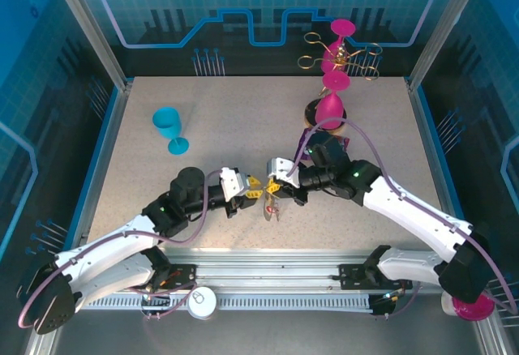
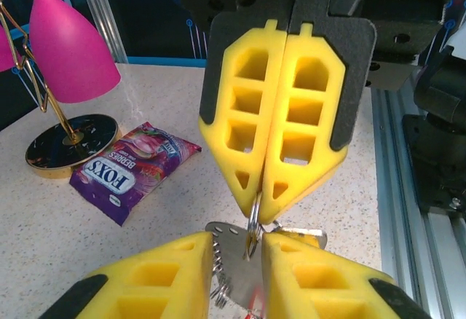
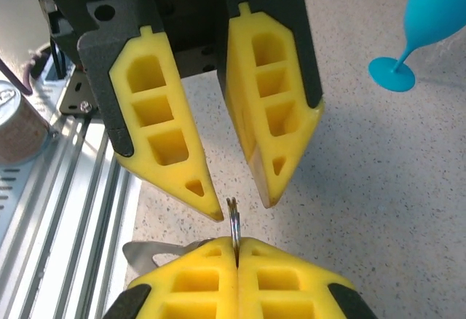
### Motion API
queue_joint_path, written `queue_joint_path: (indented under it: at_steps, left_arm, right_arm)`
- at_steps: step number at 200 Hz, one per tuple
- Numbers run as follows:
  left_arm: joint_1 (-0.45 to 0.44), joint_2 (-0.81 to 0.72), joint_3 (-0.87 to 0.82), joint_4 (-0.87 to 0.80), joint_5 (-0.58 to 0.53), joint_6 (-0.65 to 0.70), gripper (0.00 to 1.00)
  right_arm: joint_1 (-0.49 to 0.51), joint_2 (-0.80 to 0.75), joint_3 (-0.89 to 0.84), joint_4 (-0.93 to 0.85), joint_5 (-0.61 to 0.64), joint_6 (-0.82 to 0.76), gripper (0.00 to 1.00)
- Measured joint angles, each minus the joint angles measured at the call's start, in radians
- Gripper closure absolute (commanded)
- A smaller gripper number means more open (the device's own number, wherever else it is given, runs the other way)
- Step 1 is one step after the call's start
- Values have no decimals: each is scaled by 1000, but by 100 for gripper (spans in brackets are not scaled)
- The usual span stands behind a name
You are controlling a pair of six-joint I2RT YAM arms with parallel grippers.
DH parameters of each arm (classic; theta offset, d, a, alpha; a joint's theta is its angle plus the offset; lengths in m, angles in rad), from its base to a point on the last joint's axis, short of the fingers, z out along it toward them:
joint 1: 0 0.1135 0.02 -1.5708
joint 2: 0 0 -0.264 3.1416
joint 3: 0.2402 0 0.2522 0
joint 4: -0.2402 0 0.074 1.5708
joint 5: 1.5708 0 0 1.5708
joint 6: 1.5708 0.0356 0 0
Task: Put the keys on the keyring
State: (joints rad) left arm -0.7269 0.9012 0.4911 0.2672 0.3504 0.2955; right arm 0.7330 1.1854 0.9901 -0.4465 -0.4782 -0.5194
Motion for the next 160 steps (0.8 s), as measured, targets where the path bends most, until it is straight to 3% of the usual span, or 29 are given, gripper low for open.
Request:
queue_joint_path:
  at_steps: [34, 62, 76, 91, 114, 131, 149, 160]
  left_arm:
    - [0, 0, 17, -48, -1, 26, 87]
    - [-3, 1, 20, -71, 11, 29, 87]
    - [-3, 3, 24, -81, 15, 29, 89]
    - [-3, 4, 24, -85, 24, 33, 100]
    - [-3, 4, 25, -90, 35, 45, 100]
    - [-3, 1, 25, -90, 40, 45, 100]
    - [-3, -9, 21, -77, 40, 44, 100]
    - [-3, -21, 6, -45, 39, 39, 100]
  right_arm:
    - [52, 50, 86, -109, 97, -75, 100]
    - [86, 82, 137, -163, 151, -113, 100]
    - [93, 89, 150, -180, 163, -122, 100]
    - [98, 94, 159, -193, 171, -129, 100]
    - [98, 95, 161, -199, 171, -129, 100]
    - [97, 84, 146, -182, 164, -117, 82]
    - [89, 39, 93, -123, 141, -85, 71]
    - [71, -2, 53, -81, 118, -61, 69]
